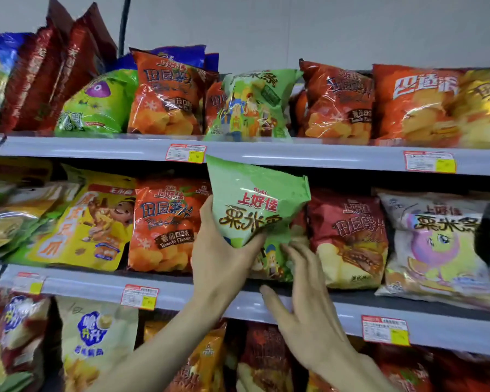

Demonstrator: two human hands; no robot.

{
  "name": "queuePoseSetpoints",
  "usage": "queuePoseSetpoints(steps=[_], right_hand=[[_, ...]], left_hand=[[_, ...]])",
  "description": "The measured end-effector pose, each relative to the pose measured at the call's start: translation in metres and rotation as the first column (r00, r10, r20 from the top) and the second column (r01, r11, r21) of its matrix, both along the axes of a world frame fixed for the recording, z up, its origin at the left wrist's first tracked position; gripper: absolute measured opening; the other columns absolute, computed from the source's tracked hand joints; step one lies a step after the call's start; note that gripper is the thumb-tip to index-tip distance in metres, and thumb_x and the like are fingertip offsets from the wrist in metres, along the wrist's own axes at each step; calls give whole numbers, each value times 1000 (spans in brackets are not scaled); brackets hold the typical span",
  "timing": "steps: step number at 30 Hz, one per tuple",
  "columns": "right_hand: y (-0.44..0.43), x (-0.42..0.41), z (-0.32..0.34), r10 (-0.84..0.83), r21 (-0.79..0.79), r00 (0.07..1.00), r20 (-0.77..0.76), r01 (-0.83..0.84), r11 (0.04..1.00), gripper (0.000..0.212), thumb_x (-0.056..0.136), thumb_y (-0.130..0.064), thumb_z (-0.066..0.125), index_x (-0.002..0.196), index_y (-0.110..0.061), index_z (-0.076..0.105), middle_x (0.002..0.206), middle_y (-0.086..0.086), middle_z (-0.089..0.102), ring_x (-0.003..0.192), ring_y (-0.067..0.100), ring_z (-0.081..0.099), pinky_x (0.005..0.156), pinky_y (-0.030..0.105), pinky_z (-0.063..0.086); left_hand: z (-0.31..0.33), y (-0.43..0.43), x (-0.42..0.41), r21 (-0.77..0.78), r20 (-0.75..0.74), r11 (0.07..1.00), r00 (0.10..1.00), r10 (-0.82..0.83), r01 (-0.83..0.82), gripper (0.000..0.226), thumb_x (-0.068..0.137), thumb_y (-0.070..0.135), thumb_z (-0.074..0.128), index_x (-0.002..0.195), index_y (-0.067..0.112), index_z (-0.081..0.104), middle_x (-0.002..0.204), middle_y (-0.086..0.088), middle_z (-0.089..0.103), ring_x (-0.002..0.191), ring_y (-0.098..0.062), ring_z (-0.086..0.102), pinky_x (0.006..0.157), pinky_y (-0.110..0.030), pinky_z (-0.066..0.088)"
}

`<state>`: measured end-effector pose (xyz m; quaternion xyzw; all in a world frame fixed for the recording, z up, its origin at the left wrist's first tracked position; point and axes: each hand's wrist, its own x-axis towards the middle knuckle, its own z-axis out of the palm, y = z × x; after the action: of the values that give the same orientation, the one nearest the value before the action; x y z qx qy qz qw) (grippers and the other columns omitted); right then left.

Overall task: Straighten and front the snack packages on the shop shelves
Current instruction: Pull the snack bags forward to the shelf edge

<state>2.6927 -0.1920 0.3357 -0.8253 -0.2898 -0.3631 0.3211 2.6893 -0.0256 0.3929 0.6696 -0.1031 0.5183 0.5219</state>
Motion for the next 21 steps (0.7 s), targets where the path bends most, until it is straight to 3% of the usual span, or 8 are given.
queuePoseSetpoints(steps=[2,6,9,11,15,18,21], right_hand=[[-5,6,-2,-58,-59,998,-32,56,997,74,102,-61,46,161,-37,8,166,-25,-3,155,-2,-1,126,24,15],[-5,16,1,-137,-147,989,-56,128,981,72,105,-59,38,164,-35,7,172,-15,3,157,6,3,123,21,10],[0,22,3,-170,-188,983,-73,153,970,69,107,-58,33,166,-35,3,174,-11,3,159,10,5,125,26,14],[1,27,4,-208,-199,977,-53,194,961,65,109,-55,30,165,-35,5,173,-9,10,158,12,13,123,28,23],[1,33,8,-251,-151,968,-9,247,957,56,108,-53,37,160,-41,21,165,-17,29,146,9,38,101,31,47],[0,37,7,-235,-101,972,-23,232,968,55,104,-52,52,153,-43,32,154,-23,42,134,7,48,91,30,48],[3,41,7,-226,-96,974,-36,221,970,56,100,-51,59,150,-44,36,149,-25,47,129,5,51,90,29,48]], left_hand=[[-8,-8,9,-2,-30,1000,1000,0,0,94,71,42,92,146,45,35,124,21,68,110,-3,68,92,-42,58],[-15,-10,33,-12,-175,999,984,-39,38,96,78,56,84,153,41,26,131,16,65,115,-6,67,98,-41,57],[-12,-6,46,85,-269,992,961,-68,94,109,87,63,71,167,28,6,163,2,38,149,-16,39,117,-32,34],[-15,-3,47,183,-321,975,945,-64,128,105,97,58,65,169,21,-2,165,0,26,152,-12,25,115,-25,23],[-29,11,34,339,-334,933,942,3,118,108,94,64,63,168,27,-6,152,11,31,140,-3,34,106,-25,31],[-38,32,31,509,-334,859,932,143,50,112,89,60,65,168,28,-8,156,9,37,135,-13,49,103,-35,48],[-42,48,38,581,-358,813,910,211,40,109,95,46,72,169,25,-5,157,5,43,132,-16,54,102,-35,50]])
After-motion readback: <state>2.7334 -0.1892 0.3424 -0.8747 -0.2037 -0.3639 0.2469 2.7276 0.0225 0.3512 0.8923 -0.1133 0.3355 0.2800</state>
